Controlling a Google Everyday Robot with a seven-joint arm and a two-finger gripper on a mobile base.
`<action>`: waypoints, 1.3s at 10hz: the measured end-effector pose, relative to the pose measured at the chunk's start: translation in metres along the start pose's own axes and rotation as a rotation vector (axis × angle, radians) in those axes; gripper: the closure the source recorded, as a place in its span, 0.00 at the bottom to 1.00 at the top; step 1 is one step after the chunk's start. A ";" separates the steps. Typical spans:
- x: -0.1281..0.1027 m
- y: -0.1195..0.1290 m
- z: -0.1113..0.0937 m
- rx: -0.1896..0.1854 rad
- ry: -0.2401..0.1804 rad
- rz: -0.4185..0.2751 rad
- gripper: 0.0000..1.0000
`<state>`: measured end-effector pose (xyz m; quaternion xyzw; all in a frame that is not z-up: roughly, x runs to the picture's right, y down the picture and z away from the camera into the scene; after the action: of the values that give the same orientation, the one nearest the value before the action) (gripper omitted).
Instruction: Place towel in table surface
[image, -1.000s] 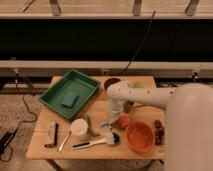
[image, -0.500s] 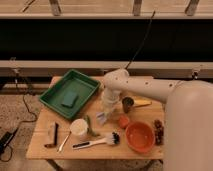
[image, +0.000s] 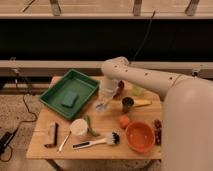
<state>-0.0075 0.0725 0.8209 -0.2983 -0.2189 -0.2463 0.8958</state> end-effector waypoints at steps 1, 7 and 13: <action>-0.001 -0.004 -0.013 0.016 0.001 -0.007 1.00; 0.007 -0.008 -0.099 0.107 0.015 -0.017 1.00; 0.000 0.001 -0.035 0.017 -0.016 -0.031 1.00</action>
<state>0.0016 0.0507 0.7956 -0.2891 -0.2330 -0.2558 0.8926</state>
